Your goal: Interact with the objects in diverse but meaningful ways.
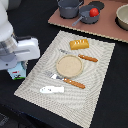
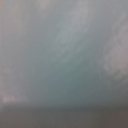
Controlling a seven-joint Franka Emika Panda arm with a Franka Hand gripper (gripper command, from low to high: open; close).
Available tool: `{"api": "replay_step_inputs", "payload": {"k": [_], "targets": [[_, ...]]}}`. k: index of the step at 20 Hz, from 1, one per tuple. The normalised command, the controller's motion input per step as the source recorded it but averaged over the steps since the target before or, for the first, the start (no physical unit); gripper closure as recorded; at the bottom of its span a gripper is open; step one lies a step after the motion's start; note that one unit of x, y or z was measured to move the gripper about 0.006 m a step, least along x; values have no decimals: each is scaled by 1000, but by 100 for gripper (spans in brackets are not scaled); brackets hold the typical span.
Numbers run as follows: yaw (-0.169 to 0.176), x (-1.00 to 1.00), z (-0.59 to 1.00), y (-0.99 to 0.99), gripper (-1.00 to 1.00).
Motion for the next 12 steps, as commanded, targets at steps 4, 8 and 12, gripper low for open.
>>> {"api": "replay_step_inputs", "payload": {"k": [4,8,12], "targets": [[-16,396,524,106,100],[-28,534,353,0,100],[-24,650,320,196,100]]}}
